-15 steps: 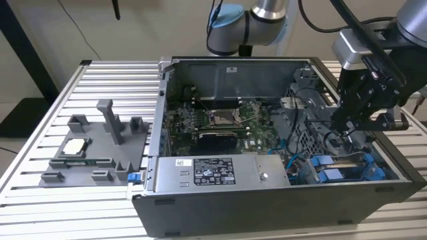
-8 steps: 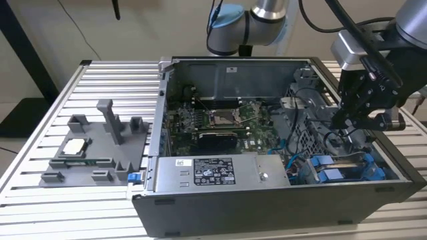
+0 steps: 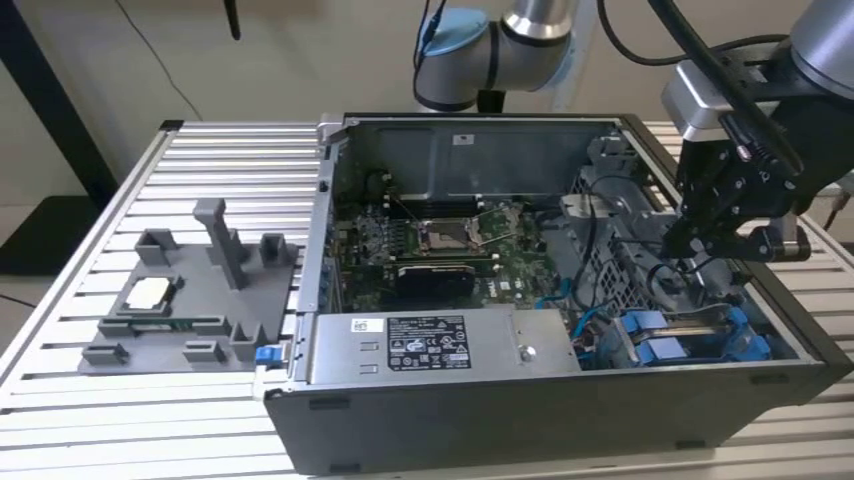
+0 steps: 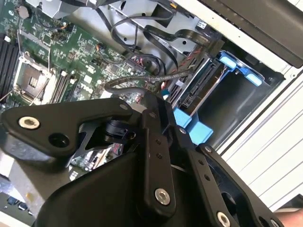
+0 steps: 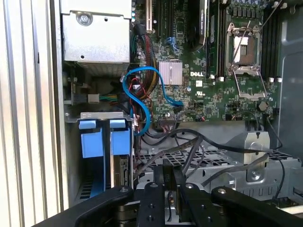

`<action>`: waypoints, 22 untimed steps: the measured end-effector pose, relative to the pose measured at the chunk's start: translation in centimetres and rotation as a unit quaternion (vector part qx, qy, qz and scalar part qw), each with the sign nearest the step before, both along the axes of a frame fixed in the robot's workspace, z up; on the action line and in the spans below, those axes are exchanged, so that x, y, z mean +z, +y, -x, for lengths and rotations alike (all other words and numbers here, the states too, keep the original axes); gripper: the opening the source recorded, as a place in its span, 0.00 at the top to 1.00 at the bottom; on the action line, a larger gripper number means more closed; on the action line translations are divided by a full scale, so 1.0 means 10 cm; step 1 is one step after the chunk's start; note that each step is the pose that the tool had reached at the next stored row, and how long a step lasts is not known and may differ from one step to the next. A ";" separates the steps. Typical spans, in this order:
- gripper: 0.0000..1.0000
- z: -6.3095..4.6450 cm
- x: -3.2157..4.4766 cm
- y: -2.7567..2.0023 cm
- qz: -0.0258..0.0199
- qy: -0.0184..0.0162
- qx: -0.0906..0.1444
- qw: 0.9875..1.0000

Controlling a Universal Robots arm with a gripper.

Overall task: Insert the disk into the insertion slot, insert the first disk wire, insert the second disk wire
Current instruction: 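Insert the first disk wire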

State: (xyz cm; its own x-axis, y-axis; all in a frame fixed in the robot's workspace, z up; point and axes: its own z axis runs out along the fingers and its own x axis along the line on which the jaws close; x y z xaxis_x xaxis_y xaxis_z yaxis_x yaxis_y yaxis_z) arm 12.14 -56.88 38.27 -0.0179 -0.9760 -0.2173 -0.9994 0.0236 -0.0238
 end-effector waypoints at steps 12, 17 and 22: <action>0.75 0.02 -0.030 0.001 -0.004 0.000 -0.014 1.000; 0.81 0.02 -0.036 0.001 0.000 -0.001 -0.014 1.000; 0.81 0.02 -0.041 0.001 0.014 -0.012 -0.013 1.000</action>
